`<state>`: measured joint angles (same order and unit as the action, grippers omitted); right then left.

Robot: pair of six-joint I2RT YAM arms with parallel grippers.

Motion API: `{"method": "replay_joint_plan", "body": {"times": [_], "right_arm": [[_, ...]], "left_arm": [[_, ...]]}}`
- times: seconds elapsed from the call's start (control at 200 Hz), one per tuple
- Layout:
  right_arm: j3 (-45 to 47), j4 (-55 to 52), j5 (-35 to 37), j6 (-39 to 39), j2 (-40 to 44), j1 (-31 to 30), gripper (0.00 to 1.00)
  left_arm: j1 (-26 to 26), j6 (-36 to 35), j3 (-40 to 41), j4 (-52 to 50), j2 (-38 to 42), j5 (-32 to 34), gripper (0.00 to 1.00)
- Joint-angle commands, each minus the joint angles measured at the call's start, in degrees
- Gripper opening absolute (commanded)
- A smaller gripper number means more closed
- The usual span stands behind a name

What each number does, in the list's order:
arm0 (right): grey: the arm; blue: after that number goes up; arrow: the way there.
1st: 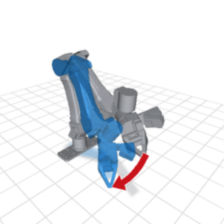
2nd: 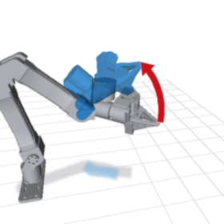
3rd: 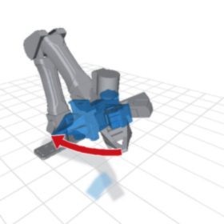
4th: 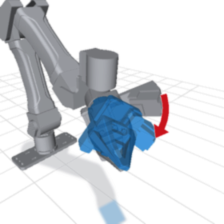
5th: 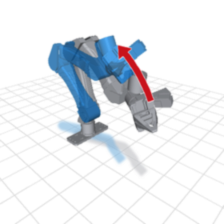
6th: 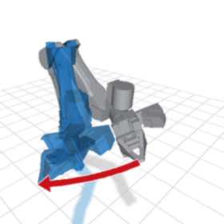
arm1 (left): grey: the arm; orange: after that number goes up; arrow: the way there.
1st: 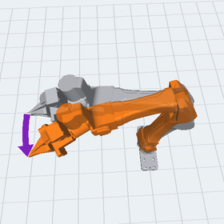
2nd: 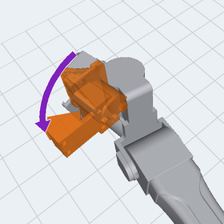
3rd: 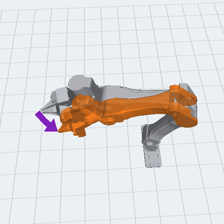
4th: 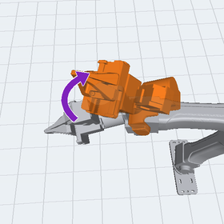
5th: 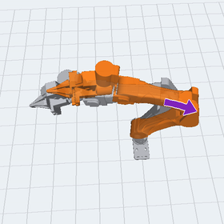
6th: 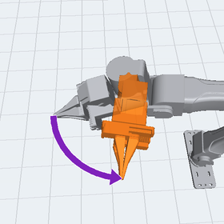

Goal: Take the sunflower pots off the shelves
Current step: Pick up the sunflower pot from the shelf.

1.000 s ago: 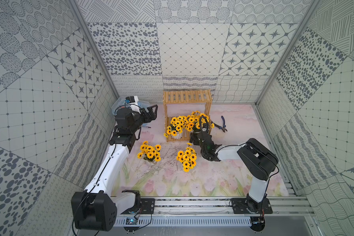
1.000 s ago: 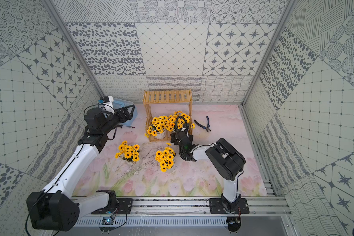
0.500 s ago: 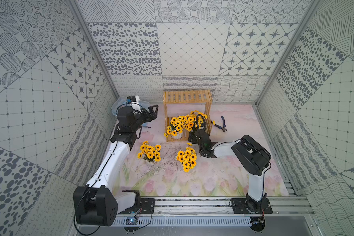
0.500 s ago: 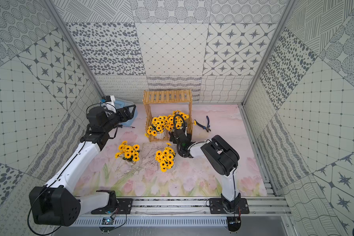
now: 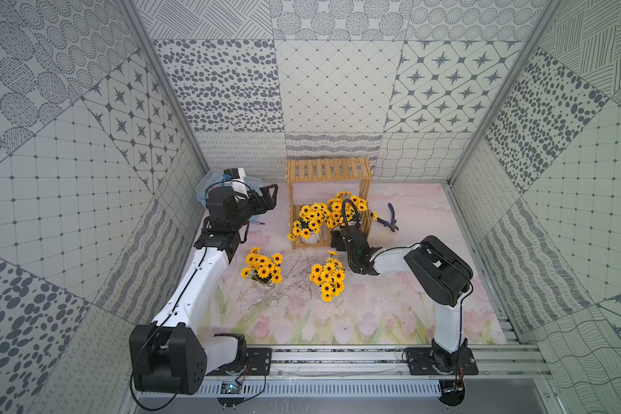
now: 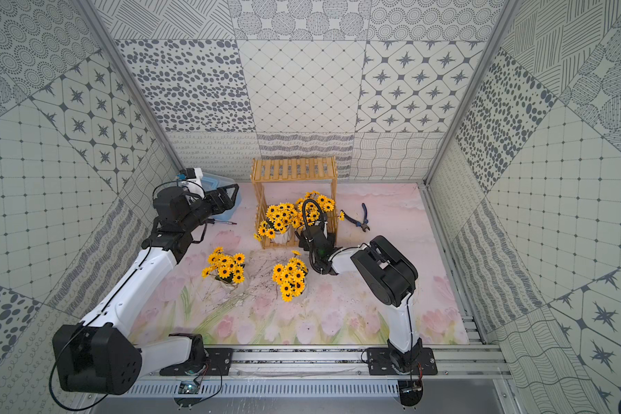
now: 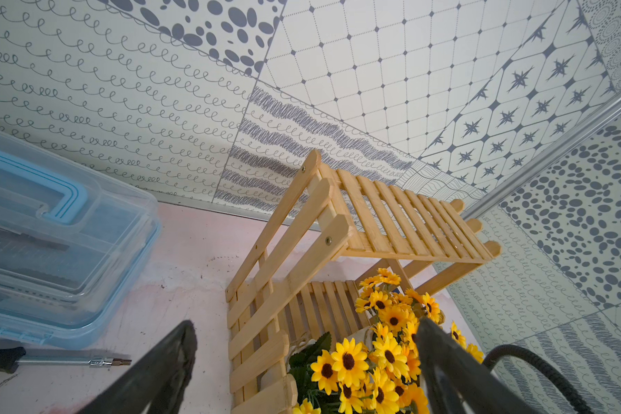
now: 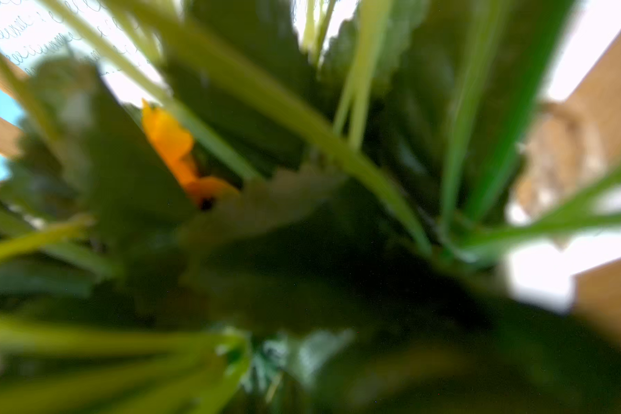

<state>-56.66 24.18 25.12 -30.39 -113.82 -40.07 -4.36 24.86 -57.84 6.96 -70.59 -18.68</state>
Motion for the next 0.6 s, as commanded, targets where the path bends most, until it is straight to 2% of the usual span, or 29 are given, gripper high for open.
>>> {"method": "replay_joint_plan", "body": {"times": [0.0,0.08,0.34,0.445,0.495,0.595], "right_arm": [[-1.3,2.64,0.0,0.62,-1.01,0.19,0.74],[-1.2,2.87,-0.32,0.77,-0.96,0.21,0.74],[-0.9,2.71,-0.35,2.4,-0.36,-0.04,0.62],[-0.23,2.58,-0.25,3.22,0.13,-0.03,0.61],[0.3,2.7,-0.58,3.55,0.47,-0.04,0.64],[0.77,2.8,-0.74,4.0,0.86,-0.09,0.79]], "left_arm": [[0.56,-1.31,-0.67,1.94,0.09,-0.02,0.96],[0.5,-1.39,-0.61,1.85,0.14,0.07,0.96],[0.57,-1.2,-0.5,2.05,0.1,0.08,0.96],[0.55,-1.23,-0.35,2.14,0.1,-0.04,0.96],[0.55,-1.35,-0.35,2.1,0.11,0.04,0.96],[0.58,-1.41,-0.36,2.09,0.16,0.14,0.96]]}}
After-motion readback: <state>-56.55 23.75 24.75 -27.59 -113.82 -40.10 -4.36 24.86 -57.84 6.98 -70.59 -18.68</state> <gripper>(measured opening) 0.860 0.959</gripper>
